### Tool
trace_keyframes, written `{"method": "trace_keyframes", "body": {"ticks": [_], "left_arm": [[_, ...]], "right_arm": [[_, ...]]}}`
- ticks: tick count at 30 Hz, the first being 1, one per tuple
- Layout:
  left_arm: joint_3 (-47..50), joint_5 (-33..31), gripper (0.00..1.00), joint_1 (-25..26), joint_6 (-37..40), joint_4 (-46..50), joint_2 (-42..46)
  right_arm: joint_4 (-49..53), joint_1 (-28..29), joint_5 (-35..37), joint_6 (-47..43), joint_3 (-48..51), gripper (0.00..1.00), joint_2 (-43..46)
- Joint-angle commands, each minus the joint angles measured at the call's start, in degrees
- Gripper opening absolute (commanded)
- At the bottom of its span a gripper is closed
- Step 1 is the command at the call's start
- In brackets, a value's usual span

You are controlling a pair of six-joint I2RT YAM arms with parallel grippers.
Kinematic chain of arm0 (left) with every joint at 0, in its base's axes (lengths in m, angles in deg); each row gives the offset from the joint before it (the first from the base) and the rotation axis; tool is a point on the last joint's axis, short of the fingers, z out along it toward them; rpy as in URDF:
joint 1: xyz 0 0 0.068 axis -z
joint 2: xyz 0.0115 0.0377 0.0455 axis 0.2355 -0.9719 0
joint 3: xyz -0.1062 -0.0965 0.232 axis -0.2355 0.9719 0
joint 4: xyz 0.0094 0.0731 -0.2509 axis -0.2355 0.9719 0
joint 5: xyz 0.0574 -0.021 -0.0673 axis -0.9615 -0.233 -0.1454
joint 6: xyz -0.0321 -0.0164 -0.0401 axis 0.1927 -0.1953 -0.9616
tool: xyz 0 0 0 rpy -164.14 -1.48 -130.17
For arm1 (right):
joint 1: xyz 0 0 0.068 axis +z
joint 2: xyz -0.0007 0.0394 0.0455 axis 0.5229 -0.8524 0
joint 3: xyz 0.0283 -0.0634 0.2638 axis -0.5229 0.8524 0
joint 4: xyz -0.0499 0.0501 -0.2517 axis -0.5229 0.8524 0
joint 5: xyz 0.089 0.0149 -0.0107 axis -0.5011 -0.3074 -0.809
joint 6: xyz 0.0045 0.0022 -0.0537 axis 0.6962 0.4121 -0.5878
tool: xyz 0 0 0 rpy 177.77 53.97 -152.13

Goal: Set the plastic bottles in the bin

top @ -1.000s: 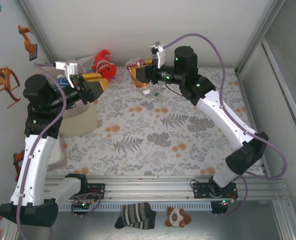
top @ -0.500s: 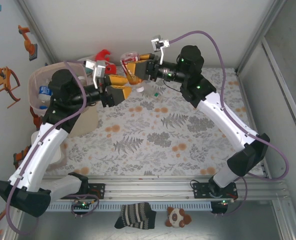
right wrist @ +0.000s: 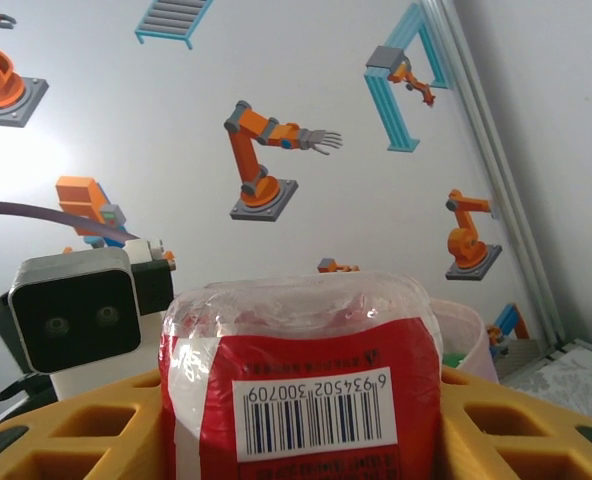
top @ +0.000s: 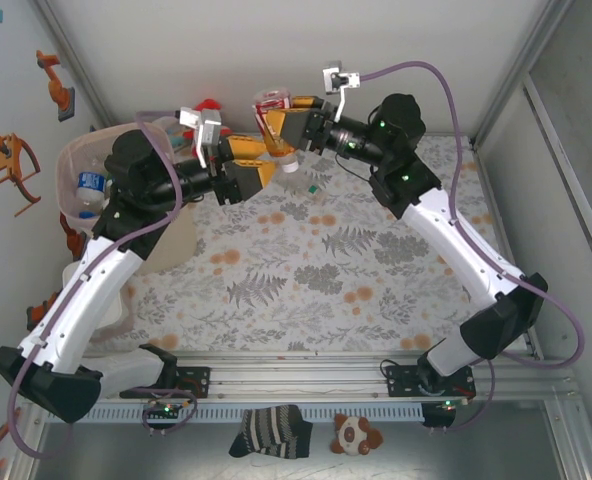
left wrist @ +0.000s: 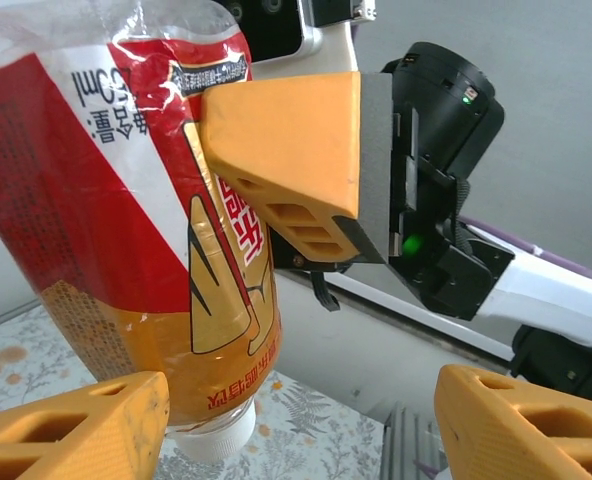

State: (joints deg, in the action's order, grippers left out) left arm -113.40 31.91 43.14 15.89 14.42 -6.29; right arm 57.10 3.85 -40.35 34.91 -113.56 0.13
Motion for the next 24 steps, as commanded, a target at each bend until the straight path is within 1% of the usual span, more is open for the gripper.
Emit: {"method": "trace_keyframes", "body": {"ticks": [1,2,8,12,13,15,17,19,22,24], "left_arm": [[0.14,-9.54,0.72,0.45,2.02,1.0,-0.95],[0.26,-10.67,0.73,0.44,1.84,1.29,-0.86],[-0.76,-10.51,0.75,0.45,1.05,1.88,-2.1],[-0.34,-11.79,0.75,0.37,1.3,1.99,-1.33],[-0.21,-11.07,0.75,0.37,1.39,1.62,-1.29],[-0.17,-6.35,0.75,0.41,0.95,-0.7,-1.78],[-0.2,-0.39,0.74,0.36,-1.28,-4.76,-2.75],[0.36,4.93,0.71,0.41,-5.11,-10.9,-3.61],[1.85,6.51,0.67,0.45,-8.45,-17.45,-3.38],[2.17,6.17,0.64,0.47,-8.46,-18.03,-3.06]], "right_arm": [[1.24,2.51,-3.99,-0.99,0.84,0.51,2.91],[1.31,2.51,-3.96,-1.18,0.88,0.51,3.1],[1.2,2.59,-4.41,-0.62,0.7,0.51,3.25],[1.29,2.59,-4.22,-0.61,0.97,0.51,3.81],[0.77,2.59,-4.49,-0.05,1.05,0.51,3.79],[-1.1,2.62,-5.72,1.68,1.05,0.52,3.29],[-3.16,2.68,-6.62,3.78,1.05,0.51,2.87],[-6.06,2.73,-7.27,6.23,1.54,0.52,2.75],[-9.44,2.85,-8.22,8.78,2.06,0.52,2.75],[-9.97,3.02,-8.37,9.22,2.26,0.52,2.91]]}}
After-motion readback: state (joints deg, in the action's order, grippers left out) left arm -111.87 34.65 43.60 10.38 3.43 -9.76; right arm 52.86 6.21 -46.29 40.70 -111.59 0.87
